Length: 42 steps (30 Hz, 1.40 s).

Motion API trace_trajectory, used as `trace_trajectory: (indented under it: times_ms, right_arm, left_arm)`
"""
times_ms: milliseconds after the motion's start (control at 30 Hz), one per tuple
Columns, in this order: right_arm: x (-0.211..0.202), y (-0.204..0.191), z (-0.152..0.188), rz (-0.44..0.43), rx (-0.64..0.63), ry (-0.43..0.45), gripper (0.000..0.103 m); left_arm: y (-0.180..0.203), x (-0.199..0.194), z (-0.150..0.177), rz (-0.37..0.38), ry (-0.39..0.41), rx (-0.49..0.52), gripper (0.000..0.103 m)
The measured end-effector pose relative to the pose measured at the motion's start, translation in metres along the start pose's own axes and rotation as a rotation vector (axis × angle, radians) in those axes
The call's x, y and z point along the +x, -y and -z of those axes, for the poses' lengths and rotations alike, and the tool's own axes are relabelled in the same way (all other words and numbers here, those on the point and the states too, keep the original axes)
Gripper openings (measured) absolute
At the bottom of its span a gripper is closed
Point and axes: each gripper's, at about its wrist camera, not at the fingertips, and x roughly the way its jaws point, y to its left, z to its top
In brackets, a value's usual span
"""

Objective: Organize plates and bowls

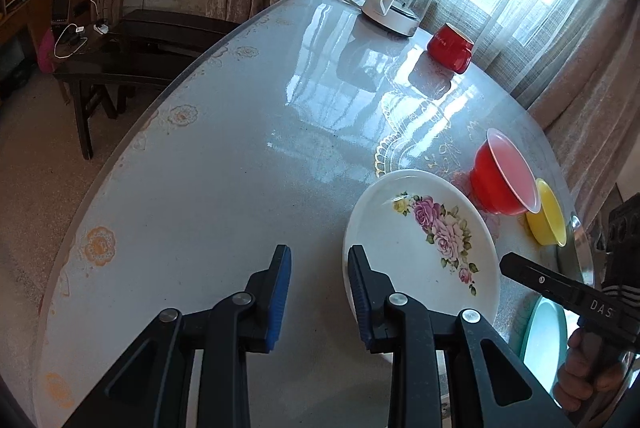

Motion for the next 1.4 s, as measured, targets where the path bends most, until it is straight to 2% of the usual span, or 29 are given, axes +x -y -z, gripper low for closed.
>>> trace_trajectory:
  times_ms: [200, 300, 433, 500, 533, 600, 633, 733, 833, 967, 1033, 1133, 1300, 1400]
  right_arm:
    - [0.015, -0.002, 0.000, -0.007, -0.024, -0.036, 0.032]
    - [0.021, -0.004, 0.000, 0.008, -0.038, -0.043, 0.027]
    - [0.030, -0.009, 0.003, 0.030, -0.056, -0.068, 0.019]
    - [0.031, -0.012, 0.005, 0.042, -0.073, -0.063, 0.019]
    - [0.031, -0.013, 0.005, 0.044, -0.076, -0.063, 0.019]
    - [0.030, -0.009, 0.005, 0.036, -0.079, -0.064, 0.019]
    - [0.030, -0.007, 0.006, 0.031, -0.077, -0.065, 0.019]
    - [0.030, -0.004, 0.005, 0.024, -0.062, -0.071, 0.019]
    - [0.030, -0.009, 0.006, 0.046, -0.093, -0.074, 0.019]
    - [0.030, -0.014, 0.008, 0.084, -0.116, -0.064, 0.019]
    - [0.030, -0.013, 0.008, 0.098, -0.110, -0.059, 0.014]
    - [0.026, -0.007, 0.007, 0.104, -0.092, -0.064, 0.013]
    - [0.024, 0.004, 0.003, 0.062, -0.046, -0.085, 0.013]
    - [0.023, 0.002, 0.004, 0.066, -0.063, -0.087, 0.015]
  left_arm:
    - [0.007, 0.001, -0.001, 0.021, 0.006, 0.030, 0.029]
    - [0.008, 0.006, -0.002, 0.005, -0.002, 0.036, 0.029]
    - [0.007, 0.016, -0.001, 0.029, -0.035, 0.033, 0.029]
    - [0.010, 0.021, 0.001, 0.012, -0.045, 0.055, 0.029]
    - [0.012, 0.021, 0.001, 0.008, -0.039, 0.075, 0.028]
    - [0.016, 0.024, 0.002, 0.019, -0.054, 0.092, 0.017]
    - [0.018, 0.025, 0.003, 0.022, -0.059, 0.101, 0.016]
    - [0.021, 0.025, 0.003, 0.004, -0.048, 0.118, 0.016]
    - [0.019, 0.026, 0.003, 0.011, -0.049, 0.101, 0.016]
    - [0.025, 0.025, 0.005, -0.021, -0.033, 0.120, 0.017]
    - [0.028, 0.025, 0.006, -0.025, -0.040, 0.109, 0.017]
    - [0.033, 0.024, 0.009, -0.022, -0.050, 0.124, 0.017]
    - [0.034, 0.027, 0.006, -0.015, -0.066, 0.116, 0.018]
    - [0.038, 0.027, 0.008, -0.039, -0.057, 0.131, 0.020]
